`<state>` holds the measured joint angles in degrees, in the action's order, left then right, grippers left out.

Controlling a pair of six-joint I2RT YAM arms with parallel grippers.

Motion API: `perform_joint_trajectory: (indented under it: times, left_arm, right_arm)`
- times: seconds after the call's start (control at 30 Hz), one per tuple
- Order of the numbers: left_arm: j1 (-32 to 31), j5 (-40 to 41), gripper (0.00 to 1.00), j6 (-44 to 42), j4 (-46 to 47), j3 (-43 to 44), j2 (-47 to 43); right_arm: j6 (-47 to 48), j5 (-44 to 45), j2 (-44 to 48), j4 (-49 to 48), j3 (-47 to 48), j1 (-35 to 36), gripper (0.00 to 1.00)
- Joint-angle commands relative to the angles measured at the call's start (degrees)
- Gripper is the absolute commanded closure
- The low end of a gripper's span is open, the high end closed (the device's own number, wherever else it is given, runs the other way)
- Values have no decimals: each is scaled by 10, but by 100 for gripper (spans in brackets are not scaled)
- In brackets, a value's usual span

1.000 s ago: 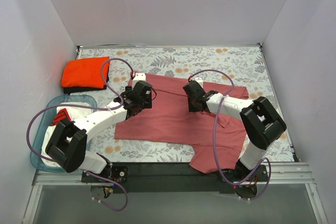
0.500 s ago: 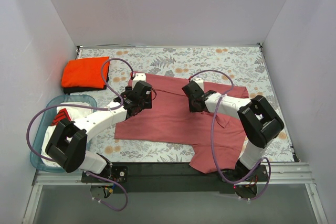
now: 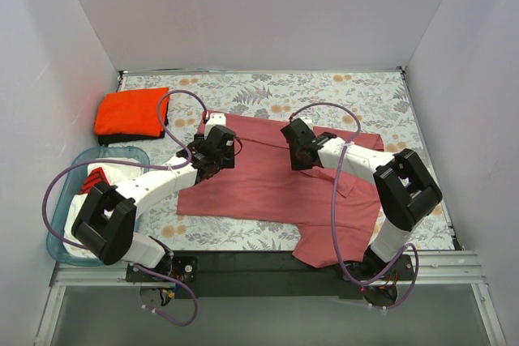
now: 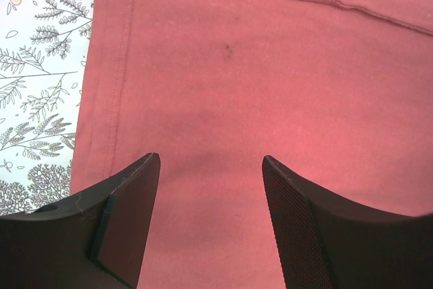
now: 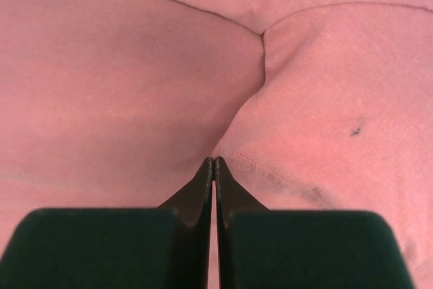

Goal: Fold and stack the t-shirts
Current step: Fold the tshirt

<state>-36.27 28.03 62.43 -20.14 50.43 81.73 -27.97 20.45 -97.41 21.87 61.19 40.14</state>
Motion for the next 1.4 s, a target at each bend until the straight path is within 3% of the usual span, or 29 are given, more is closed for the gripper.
perform_joint_trajectory:
  times: [0.0, 0.2, 0.43, 0.67, 0.73, 0.83, 0.87, 0.9, 1.0, 1.13, 1.37]
  left_arm:
    - [1, 4, 39, 2, -8, 20, 1]
    - [1, 5, 39, 1, -8, 20, 3]
    - [1, -2, 39, 1, -9, 22, 8]
    - [1, -4, 39, 4, -10, 22, 10]
    - [1, -4, 39, 8, -10, 23, 10]
    - [6, 9, 39, 19, -3, 28, 9]
    - [20, -1, 38, 25, -3, 33, 11]
    - [30, -10, 38, 30, 0, 39, 19]
    - [76, -58, 38, 49, 3, 81, 45]
    - [113, -68, 38, 41, 5, 188, 139]
    - [169, -76, 38, 30, -6, 323, 285]
  right_arm:
    - [10, -21, 4, 33, 45, 2, 99]
    - [41, -23, -22, 84, 105, 2, 97]
    - [81, -73, -24, 102, 111, 1, 75]
    - [60, -46, 77, 97, 20, -47, 61]
    - [67, -65, 122, 70, -23, -112, 59]
    - [73, -170, 182, -11, -75, -250, 58]
    - [72, -239, 193, -39, -109, -284, 57]
    - [65, -267, 201, -63, -120, -351, 56]
    - [43, -365, 203, -150, -152, -462, 56]
    - [-12, -444, 148, -268, -163, -544, 57]
    - [-22, -466, 62, -309, -128, -575, 60]
